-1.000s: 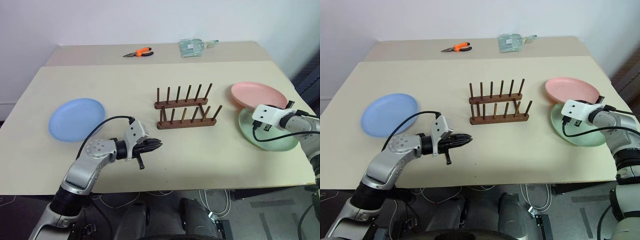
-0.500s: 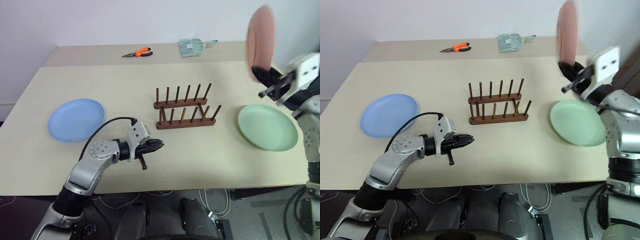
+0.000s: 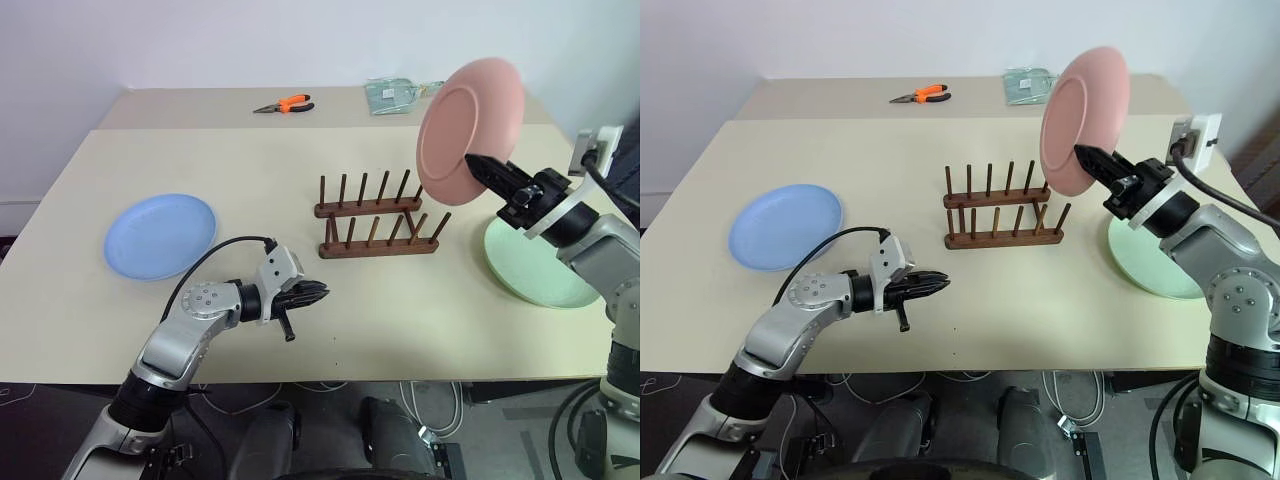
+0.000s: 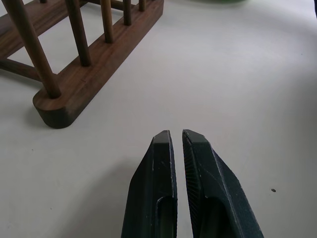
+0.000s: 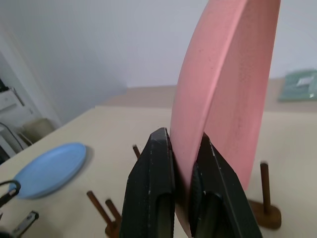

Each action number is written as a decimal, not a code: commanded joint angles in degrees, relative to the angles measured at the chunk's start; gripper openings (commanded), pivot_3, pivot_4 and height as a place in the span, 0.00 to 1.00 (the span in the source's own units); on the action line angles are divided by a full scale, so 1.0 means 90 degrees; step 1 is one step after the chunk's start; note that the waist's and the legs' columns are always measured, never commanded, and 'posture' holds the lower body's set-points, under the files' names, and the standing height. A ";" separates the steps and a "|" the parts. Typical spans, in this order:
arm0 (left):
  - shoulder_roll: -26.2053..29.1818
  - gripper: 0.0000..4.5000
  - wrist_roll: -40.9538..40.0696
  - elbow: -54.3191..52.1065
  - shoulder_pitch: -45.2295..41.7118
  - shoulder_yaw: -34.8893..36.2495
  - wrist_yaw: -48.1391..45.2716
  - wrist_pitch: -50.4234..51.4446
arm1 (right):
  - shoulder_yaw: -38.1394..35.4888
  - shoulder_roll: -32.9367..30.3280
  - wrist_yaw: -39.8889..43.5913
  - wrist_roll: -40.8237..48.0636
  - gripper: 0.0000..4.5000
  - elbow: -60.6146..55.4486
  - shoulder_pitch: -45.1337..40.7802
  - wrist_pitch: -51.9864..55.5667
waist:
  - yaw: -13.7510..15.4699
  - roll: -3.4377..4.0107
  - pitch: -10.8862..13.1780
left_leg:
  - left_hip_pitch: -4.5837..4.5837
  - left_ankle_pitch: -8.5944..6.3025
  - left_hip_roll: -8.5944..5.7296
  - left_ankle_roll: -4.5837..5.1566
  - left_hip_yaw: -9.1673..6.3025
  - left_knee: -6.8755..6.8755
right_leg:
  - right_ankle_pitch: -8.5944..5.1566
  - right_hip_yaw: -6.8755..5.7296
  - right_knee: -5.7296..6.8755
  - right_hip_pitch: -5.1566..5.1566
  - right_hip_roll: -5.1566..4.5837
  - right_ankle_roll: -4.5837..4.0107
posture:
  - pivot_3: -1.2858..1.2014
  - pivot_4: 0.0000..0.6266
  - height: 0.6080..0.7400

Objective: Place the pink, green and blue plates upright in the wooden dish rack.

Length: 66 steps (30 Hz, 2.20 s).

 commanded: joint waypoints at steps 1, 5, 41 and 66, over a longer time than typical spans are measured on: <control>0.0043 0.07 0.0007 -0.0217 0.0021 0.0031 0.0016 -0.0134 | 0.0031 -0.0009 0.0050 -0.0065 0.01 -0.0144 0.0015 0.0067 | -0.0001 0.0000 0.0000 | 0.0000 0.0000 0.0000 0.0000 0.0000 0.0000 | 0.0000 0.0000 0.0000 0.0000 0.0000 0.0000 | 0.52 0.24 1.00; 0.0039 0.07 0.0018 -0.0187 -0.0001 0.0018 0.0008 -0.0152 | 0.0240 -0.0058 0.0010 -0.0642 0.28 -0.0180 0.0024 -0.0164 | -0.0002 0.0000 0.0000 | 0.0000 0.0000 0.0000 0.0000 0.0001 0.0000 | -0.0002 -0.0001 0.0000 -0.0001 0.0000 0.0003 | 0.52 0.24 1.00; 0.0114 0.07 0.0142 0.0141 -0.0295 -0.0292 -0.0352 -0.0383 | 0.0859 -0.1176 0.0309 -0.6061 0.01 0.0717 0.2654 -0.2724 | -0.0096 -0.0004 -0.0003 | 0.0001 -0.0008 -0.0001 0.0011 0.0013 0.0002 | -0.0020 0.0004 -0.0005 0.0004 -0.0008 0.0030 | 0.52 0.24 1.00; 0.0027 0.07 -0.0561 -0.0011 0.0311 0.0805 -0.0241 -0.0791 | 0.0476 0.1298 -0.2405 0.2734 0.01 -0.1578 -0.1255 -0.0219 | -0.0118 0.0011 0.0002 | -0.0005 -0.0009 0.0005 0.0013 -0.0016 -0.0007 | -0.0006 -0.0001 -0.0003 -0.0007 -0.0009 0.0006 | 0.52 0.24 1.00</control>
